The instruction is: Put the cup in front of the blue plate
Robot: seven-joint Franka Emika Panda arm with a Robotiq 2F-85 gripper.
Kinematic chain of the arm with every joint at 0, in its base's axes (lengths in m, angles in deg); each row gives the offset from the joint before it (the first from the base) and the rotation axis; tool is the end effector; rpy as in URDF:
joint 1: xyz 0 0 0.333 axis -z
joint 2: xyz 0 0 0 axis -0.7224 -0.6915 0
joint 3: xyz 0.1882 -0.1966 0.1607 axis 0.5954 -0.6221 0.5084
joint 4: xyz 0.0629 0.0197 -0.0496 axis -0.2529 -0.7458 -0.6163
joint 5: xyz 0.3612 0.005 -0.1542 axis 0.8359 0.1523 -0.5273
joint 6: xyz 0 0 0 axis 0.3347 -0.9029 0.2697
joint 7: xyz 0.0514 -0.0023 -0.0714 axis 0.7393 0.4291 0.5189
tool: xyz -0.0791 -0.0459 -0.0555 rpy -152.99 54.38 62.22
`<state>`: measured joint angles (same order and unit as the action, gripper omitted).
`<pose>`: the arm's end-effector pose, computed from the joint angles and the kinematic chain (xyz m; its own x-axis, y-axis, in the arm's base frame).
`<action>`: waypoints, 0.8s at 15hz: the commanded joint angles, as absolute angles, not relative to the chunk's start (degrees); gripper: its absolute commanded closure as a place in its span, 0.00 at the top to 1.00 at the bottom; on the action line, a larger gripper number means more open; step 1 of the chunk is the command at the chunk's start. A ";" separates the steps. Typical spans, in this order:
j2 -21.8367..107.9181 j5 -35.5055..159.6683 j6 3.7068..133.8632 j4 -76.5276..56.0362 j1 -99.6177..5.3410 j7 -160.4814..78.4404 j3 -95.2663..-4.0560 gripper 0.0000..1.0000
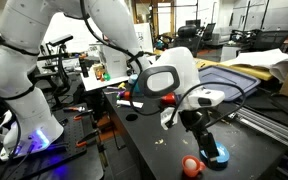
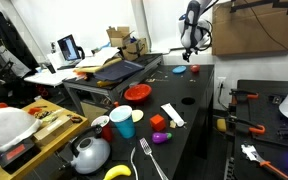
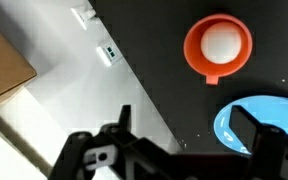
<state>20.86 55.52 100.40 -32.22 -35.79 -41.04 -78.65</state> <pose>0.4794 -0.4143 0.1964 0.8629 -0.4324 0.2617 -0.5046 -0.7671 0.3962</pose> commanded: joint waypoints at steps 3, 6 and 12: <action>25.94 53.61 105.48 -38.02 -41.82 -42.39 -83.15 1.00; 28.90 54.04 106.98 -40.04 -42.02 -40.70 -81.65 1.00; 37.32 54.54 106.42 -44.01 -39.19 -35.50 -72.68 1.00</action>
<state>30.63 54.96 106.52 -39.73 -41.40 -39.23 -77.73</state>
